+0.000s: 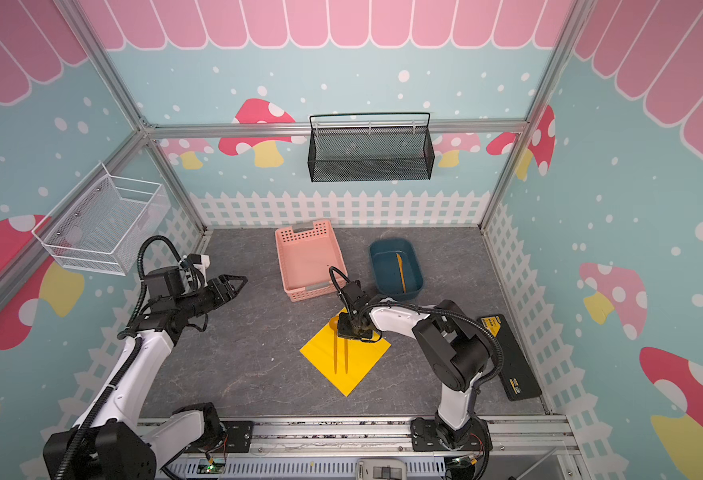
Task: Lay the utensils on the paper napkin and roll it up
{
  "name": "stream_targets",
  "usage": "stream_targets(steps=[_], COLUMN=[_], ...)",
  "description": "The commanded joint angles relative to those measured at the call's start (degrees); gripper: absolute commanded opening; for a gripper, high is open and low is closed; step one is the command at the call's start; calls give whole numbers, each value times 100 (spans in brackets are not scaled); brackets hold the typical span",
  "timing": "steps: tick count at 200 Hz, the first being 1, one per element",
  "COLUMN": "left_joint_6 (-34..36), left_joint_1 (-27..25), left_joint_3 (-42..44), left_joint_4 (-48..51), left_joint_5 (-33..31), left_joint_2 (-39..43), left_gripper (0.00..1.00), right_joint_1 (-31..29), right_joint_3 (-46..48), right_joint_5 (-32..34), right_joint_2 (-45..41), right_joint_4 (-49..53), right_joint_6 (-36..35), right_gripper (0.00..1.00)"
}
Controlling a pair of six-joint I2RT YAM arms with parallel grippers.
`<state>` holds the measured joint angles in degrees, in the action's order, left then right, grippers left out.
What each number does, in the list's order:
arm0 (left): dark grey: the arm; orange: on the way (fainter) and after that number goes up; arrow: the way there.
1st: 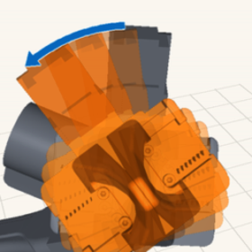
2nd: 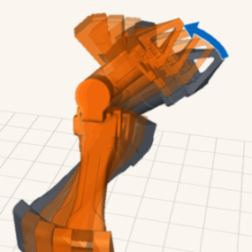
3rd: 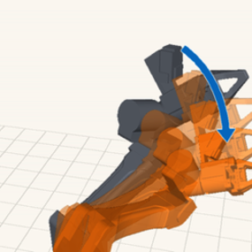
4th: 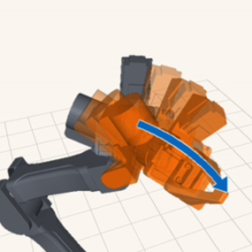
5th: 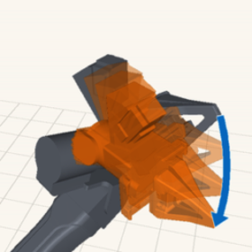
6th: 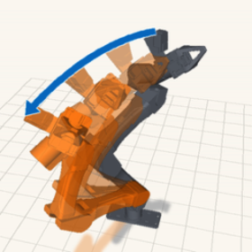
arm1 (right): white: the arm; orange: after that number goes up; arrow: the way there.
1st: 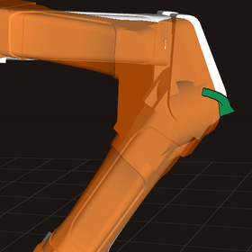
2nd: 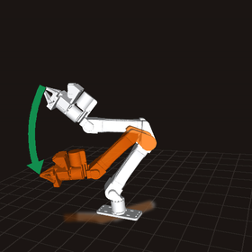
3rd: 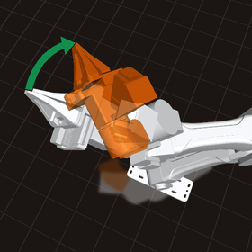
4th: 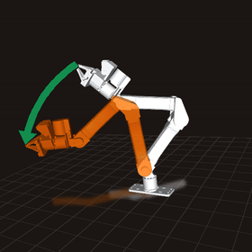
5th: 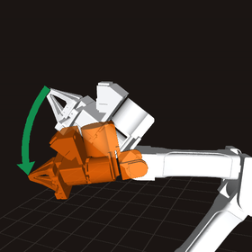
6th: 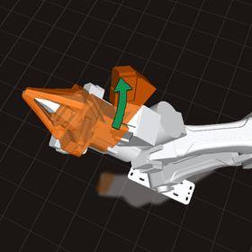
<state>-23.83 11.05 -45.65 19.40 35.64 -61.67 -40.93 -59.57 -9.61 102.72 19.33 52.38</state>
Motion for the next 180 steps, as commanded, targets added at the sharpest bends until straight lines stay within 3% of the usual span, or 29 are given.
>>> stream_targets(steps=[1, 180], left_joint_6=[10, 9], left_joint_1=[-24, -24], left_joint_3=[47, 55], left_joint_4=[-60, -61], left_joint_5=[40, 40], left_joint_2=[12, 29], left_gripper=[68, 69], right_joint_1=[-42, -45], right_joint_3=[120, 183], right_joint_5=[21, -63], right_joint_2=[-143, -168], right_joint_4=[-1, -112], right_joint_6=[92, 150], right_gripper=[0, 0])
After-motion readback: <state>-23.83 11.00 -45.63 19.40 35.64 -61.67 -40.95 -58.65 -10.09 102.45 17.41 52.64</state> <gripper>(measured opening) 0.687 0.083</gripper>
